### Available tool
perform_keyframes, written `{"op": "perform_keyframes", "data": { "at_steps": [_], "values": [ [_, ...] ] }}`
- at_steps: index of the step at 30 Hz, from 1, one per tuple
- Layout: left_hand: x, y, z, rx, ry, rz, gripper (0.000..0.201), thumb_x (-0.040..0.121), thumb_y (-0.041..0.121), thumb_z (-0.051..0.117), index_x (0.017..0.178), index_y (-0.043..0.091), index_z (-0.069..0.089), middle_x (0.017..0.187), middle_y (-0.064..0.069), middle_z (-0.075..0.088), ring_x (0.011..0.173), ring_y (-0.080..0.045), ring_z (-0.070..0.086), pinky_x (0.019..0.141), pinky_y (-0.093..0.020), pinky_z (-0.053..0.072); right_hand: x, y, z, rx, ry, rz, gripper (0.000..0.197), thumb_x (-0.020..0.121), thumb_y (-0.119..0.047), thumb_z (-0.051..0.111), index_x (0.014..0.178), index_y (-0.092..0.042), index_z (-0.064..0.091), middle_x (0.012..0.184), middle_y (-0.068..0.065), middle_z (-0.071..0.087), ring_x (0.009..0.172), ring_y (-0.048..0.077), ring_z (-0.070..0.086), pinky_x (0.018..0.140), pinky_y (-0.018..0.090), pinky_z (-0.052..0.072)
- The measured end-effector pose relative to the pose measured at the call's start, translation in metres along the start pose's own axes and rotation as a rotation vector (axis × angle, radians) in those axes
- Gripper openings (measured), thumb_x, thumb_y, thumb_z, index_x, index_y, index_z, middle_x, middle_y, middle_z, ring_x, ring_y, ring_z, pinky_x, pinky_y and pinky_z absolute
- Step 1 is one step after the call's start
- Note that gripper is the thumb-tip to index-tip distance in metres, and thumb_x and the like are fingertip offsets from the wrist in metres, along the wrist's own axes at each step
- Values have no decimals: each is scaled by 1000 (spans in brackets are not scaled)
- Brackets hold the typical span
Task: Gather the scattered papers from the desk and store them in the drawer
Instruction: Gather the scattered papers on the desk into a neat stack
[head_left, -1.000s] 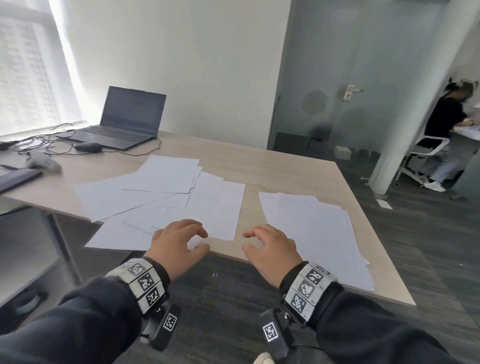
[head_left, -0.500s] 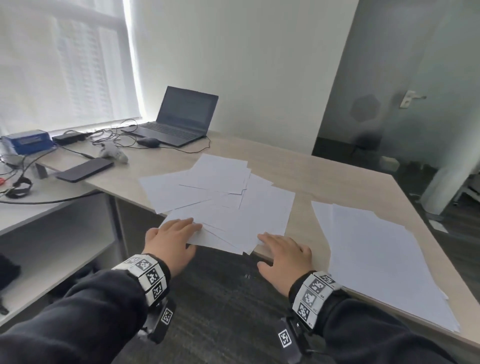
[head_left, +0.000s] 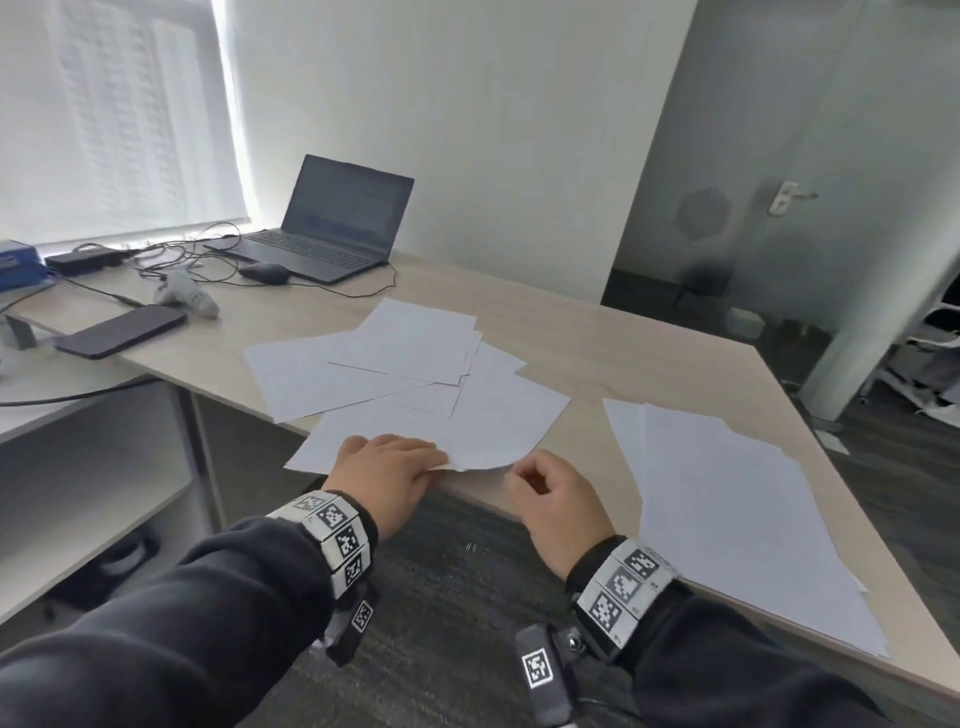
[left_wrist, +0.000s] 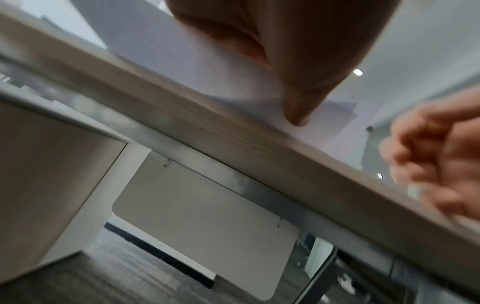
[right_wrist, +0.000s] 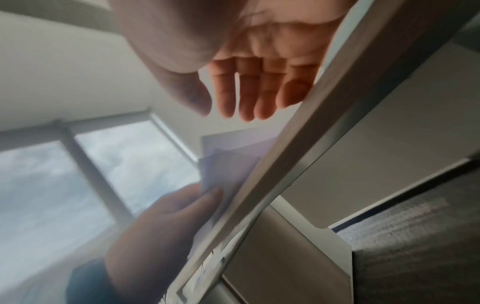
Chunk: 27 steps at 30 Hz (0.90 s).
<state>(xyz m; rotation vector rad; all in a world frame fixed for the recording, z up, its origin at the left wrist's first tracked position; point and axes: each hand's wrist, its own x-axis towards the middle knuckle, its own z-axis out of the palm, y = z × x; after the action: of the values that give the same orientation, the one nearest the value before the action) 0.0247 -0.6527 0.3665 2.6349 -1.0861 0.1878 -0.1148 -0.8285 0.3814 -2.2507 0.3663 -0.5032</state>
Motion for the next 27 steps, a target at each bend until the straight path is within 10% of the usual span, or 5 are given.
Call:
{"op": "perform_keyframes", "data": {
  "at_steps": [4, 8, 14, 21, 27],
  "values": [
    [-3, 5, -5, -282, 147, -150, 26, 103, 34, 42, 111, 37, 67, 105, 8, 71, 106, -22, 62, 93, -37, 42, 8, -6, -12, 238, -42, 346, 56, 98, -54, 45, 86, -4, 68, 79, 11, 72, 56, 15, 59, 53, 34, 51],
    [-8, 13, -3, -499, 263, -194, 32, 102, 34, 46, 71, 35, 51, 69, 10, 56, 78, -24, 58, 67, -32, 37, 17, -15, -18, 624, -185, 589, 78, 91, -74, 34, 112, -6, 66, 104, 16, 75, 80, 26, 74, 61, 35, 58],
    [-22, 30, 11, -426, 255, 94, 33, 94, 51, 38, 112, 45, 65, 98, 29, 66, 101, -9, 62, 91, -43, 46, 22, -15, -23, 832, -236, 676, 64, 89, -71, 47, 119, -15, 57, 117, 17, 71, 97, 40, 72, 75, 49, 58],
    [-23, 44, 18, -318, 49, 199, 58, 86, 75, 27, 124, 49, 63, 127, 26, 60, 123, -1, 48, 105, -40, 31, 21, -3, -29, 677, -118, 726, 12, 99, -11, 50, 104, -3, 57, 96, 20, 68, 75, 35, 68, 46, 34, 55],
    [-16, 38, 12, -242, -75, 69, 101, 67, 92, -11, 146, 49, 35, 157, 23, 31, 147, -3, 21, 119, -48, 13, 34, -5, -55, 204, 23, 541, 17, 81, -9, 63, 93, 2, 66, 114, 25, 69, 105, 42, 66, 90, 51, 55]
  ]
}}
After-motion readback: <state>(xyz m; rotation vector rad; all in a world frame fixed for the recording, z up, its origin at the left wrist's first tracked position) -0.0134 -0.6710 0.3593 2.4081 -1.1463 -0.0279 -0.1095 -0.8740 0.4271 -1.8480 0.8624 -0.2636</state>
